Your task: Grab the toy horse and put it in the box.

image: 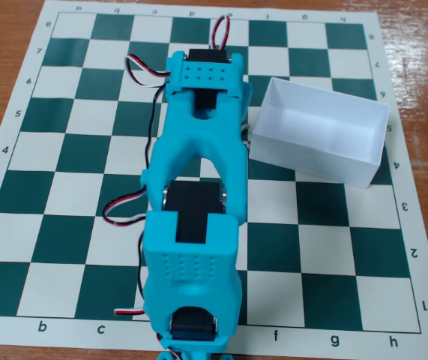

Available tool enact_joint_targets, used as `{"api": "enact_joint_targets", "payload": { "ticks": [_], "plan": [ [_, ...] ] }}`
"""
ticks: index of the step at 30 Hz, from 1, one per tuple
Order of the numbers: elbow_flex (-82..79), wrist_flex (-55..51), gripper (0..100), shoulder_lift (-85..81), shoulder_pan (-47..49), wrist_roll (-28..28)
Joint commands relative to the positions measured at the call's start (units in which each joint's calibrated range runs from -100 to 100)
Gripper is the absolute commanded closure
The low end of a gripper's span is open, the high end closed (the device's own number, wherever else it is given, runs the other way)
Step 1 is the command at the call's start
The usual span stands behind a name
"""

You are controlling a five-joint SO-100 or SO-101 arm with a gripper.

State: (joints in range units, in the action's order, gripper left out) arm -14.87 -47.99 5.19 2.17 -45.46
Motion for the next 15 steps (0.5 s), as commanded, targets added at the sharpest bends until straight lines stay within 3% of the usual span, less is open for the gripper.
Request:
{"api": "enact_joint_targets", "payload": {
  "ticks": [1, 10, 15],
  "plan": [
    [1.53, 4.13, 74, 1.27, -1.67, -1.74],
    [2.53, 2.8, 69, 4.54, -0.38, 0.36],
    [4.26, 3.14, 68, 7.29, -0.67, -5.51]
  ]
}}
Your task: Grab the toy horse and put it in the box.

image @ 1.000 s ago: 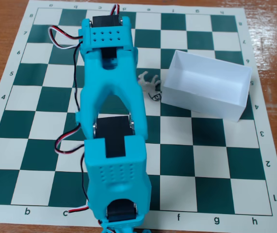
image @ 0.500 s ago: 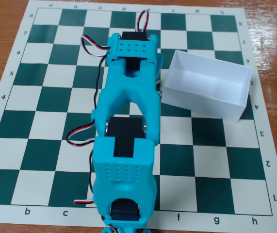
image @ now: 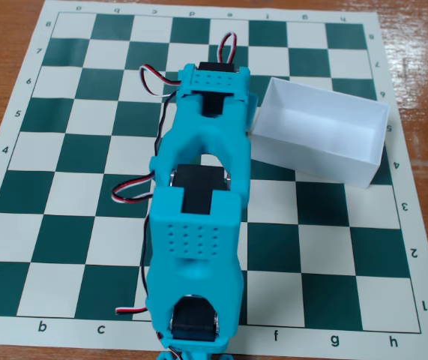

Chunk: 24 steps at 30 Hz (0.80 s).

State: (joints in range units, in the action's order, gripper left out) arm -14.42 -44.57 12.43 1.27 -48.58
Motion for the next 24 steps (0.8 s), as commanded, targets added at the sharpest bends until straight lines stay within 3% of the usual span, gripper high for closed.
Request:
{"api": "enact_joint_targets", "payload": {
  "ticks": [1, 3, 7, 15, 19, 24],
  "plan": [
    [5.08, -0.28, 69, 0.49, 0.44, -2.33],
    [8.18, -0.36, 70, 1.29, 1.02, 0.21],
    [16.65, -6.67, 70, 2.62, 1.73, 11.54],
    [34.67, -34.42, 73, 8.37, 2.09, 35.52],
    [32.76, -35.99, 73, 11.47, 0.02, 42.16],
    [33.12, -36.33, 73, 16.25, -3.27, 45.33]
  ]
}}
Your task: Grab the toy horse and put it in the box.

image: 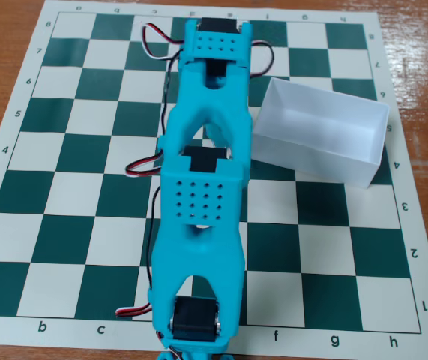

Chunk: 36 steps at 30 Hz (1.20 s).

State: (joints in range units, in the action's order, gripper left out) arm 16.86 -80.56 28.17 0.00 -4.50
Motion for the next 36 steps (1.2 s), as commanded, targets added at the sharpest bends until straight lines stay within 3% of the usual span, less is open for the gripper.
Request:
{"api": "enact_joint_targets", "payload": {
  "ticks": [1, 33, 36],
  "plan": [
    [2.39, -0.25, 73, 0.94, -2.43, 1.35],
    [13.59, 2.99, 73, 10.59, 0.5, 1.35],
    [13.59, 3.32, 84, 11.56, 0.57, 1.55]
  ]
}}
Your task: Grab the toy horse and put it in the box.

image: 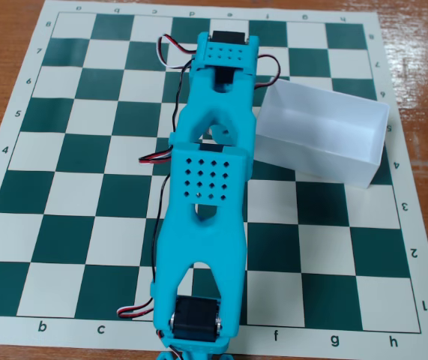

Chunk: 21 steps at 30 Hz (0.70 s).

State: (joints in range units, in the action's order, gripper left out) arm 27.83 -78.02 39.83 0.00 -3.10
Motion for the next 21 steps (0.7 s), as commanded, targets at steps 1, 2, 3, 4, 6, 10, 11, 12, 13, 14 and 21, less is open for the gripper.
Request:
{"api": "enact_joint_targets", "payload": {
  "ticks": [1, 2, 3, 4, 6, 10, 11, 12, 13, 14, 21],
  "plan": [
    [2.62, 0.78, 90, 0.17, 0.64, 0.14],
    [2.71, 0.53, 94, 0.44, 0.71, 0.14],
    [2.71, 0.28, 98, 0.7, 0.79, 0.19],
    [2.8, -0.05, 100, 0.88, 0.86, 0.19],
    [2.8, -0.8, 100, 1.14, 1.07, -0.15],
    [2.8, -1.46, 100, 0.7, 1.14, -0.88],
    [2.8, -1.55, 100, 0.17, 1.29, -1.18],
    [2.71, -1.55, 100, -0.71, 1.5, -1.52],
    [2.71, -1.46, 100, -1.78, 1.79, -1.76],
    [2.62, -1.3, 100, -3.28, 2.36, -2.15],
    [1.71, -0.05, 100, -18.77, 6.86, -5.96]
  ]
}}
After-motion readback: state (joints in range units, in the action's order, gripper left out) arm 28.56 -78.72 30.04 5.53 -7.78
